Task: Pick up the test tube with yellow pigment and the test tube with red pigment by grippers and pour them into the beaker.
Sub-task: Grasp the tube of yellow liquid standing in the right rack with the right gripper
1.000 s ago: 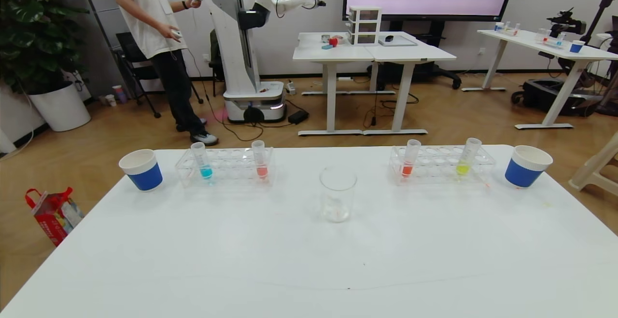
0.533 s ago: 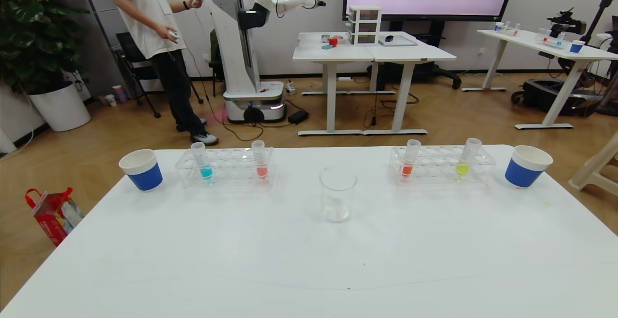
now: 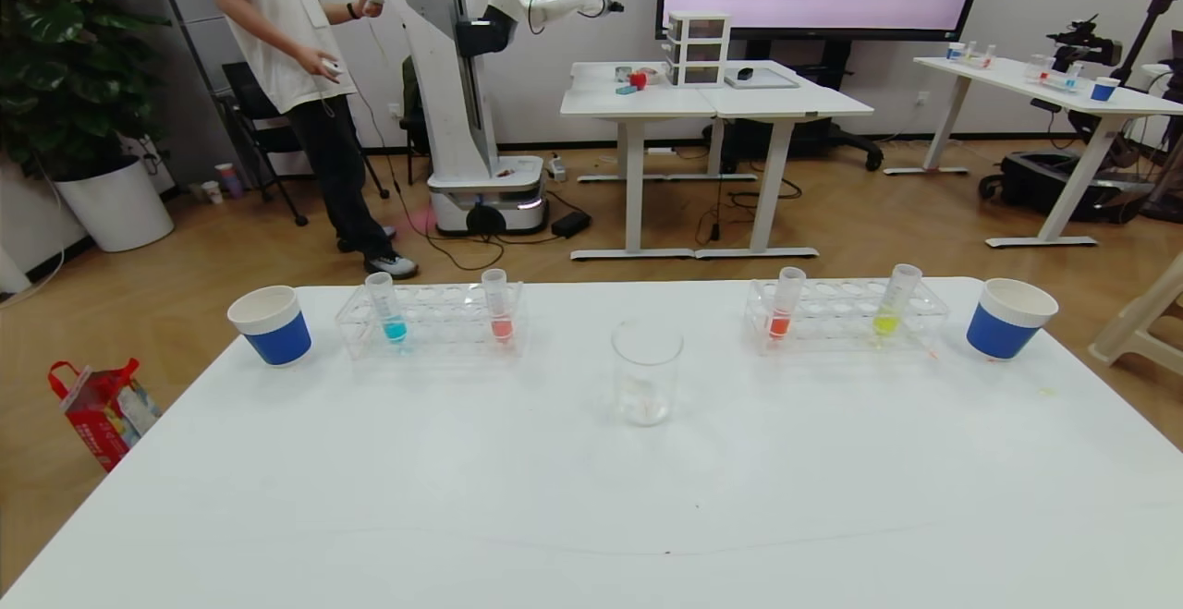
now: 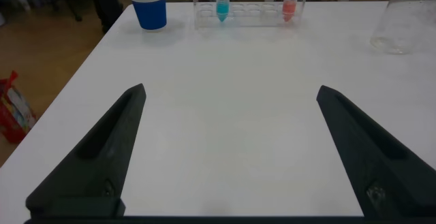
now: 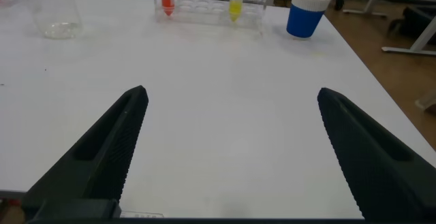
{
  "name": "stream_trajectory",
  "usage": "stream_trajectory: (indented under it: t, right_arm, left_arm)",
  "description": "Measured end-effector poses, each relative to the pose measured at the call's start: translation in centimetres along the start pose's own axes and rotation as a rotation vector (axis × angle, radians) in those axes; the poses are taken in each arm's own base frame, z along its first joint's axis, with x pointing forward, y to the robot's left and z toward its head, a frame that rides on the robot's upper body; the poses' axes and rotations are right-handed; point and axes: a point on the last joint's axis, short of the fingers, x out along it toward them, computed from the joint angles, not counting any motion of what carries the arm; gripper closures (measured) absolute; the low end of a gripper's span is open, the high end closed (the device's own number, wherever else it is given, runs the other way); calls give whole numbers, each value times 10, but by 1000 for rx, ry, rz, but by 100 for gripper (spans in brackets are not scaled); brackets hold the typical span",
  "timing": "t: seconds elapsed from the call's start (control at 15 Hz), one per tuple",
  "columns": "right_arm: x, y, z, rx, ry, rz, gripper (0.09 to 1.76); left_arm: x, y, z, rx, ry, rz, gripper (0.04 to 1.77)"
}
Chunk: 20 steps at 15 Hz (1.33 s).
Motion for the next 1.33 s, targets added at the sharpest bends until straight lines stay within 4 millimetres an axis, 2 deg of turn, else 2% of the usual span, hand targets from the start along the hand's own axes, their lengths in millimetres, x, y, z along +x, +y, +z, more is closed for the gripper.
stream_trajectory:
  t: [0.27,0.47,0.73,1.07,1.33]
  right_arm:
    - [-1,0,5,0,-21,-9,11]
    - [-6,-2,28,-1,-69,-15,11]
    - [4,-4,56,0,-33,10,11]
    - [37,-4,88,22,-20,58,11]
    - [76,-3,106,37,-6,58,11]
  left_arm:
    - [0,0,0,0,0,0,6]
    - [0,0,0,0,0,0,6]
    - [0,0,0,0,0,-1,6]
    - [0,0,0,0,0,0,6]
    - [0,0,0,0,0,-1,6]
